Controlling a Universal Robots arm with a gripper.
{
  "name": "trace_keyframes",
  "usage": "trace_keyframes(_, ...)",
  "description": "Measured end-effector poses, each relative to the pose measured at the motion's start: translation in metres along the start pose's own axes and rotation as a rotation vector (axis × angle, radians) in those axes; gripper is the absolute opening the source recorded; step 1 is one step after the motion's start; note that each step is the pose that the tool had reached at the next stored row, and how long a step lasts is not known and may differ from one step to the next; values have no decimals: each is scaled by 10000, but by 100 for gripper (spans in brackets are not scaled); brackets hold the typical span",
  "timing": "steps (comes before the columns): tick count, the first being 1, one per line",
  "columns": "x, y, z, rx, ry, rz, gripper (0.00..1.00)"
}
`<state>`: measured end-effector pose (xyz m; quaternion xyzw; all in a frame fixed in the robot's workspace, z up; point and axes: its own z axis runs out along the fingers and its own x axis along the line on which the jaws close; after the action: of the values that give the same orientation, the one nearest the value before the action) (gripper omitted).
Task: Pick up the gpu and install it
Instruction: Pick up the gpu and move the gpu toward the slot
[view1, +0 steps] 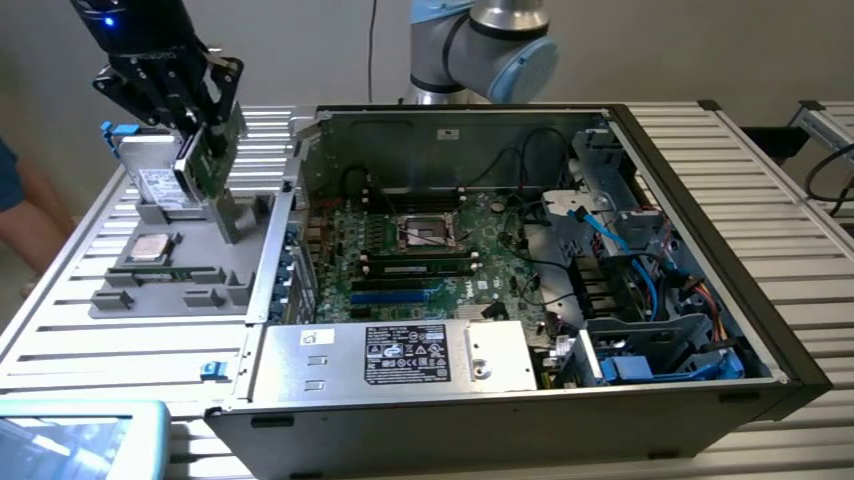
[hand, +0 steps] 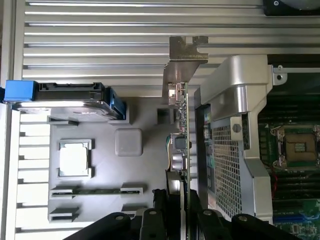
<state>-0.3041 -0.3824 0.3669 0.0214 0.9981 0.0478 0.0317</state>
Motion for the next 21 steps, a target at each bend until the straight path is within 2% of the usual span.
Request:
trace_keyframes(6,-71,11,-270,2,47,6,29)
trace_keyframes(9,-103,21,-382,2,98,12,29)
trace_keyframes(11,-127,26,-424,-20,140,17,29)
trace_keyframes(13,-166,31,-451,-81,188,25,29)
trace_keyframes(17,-255,39,-509,-167,226,32,29)
trace_keyframes(19,-295,43,-525,-255,264,41,29)
trace_keyframes(21,-322,45,-532,-379,308,53,29)
